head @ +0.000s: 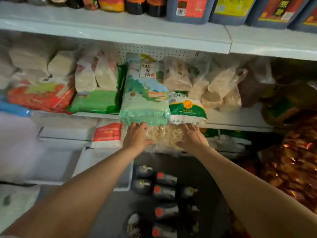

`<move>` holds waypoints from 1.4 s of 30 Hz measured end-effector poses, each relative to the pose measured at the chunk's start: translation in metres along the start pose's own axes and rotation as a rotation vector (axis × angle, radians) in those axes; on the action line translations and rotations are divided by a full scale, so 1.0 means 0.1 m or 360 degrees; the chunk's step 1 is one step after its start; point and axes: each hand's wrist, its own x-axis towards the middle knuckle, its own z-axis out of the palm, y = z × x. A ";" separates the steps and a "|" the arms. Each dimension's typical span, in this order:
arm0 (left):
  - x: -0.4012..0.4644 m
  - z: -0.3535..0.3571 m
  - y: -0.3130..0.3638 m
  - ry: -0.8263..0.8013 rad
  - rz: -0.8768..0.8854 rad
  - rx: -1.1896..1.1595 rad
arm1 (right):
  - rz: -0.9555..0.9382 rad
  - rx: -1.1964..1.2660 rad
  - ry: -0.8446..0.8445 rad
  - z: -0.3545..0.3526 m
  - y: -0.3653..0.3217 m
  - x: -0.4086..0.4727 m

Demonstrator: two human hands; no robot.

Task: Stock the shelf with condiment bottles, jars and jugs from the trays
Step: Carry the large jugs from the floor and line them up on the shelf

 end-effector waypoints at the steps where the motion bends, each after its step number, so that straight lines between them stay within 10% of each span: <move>1: 0.02 0.12 -0.12 -0.0036 -0.0016 -0.0007 | 0.0019 0.0013 -0.0029 0.17 0.03 0.04; 25: 0.44 3.51 -3.43 -0.0724 -0.0595 -0.0246 | 0.0392 0.0655 -0.0663 4.92 0.28 0.79; 42: 0.89 4.64 -3.92 -0.0822 -0.0433 -0.0533 | 0.0043 0.0717 -0.0846 5.81 0.66 1.26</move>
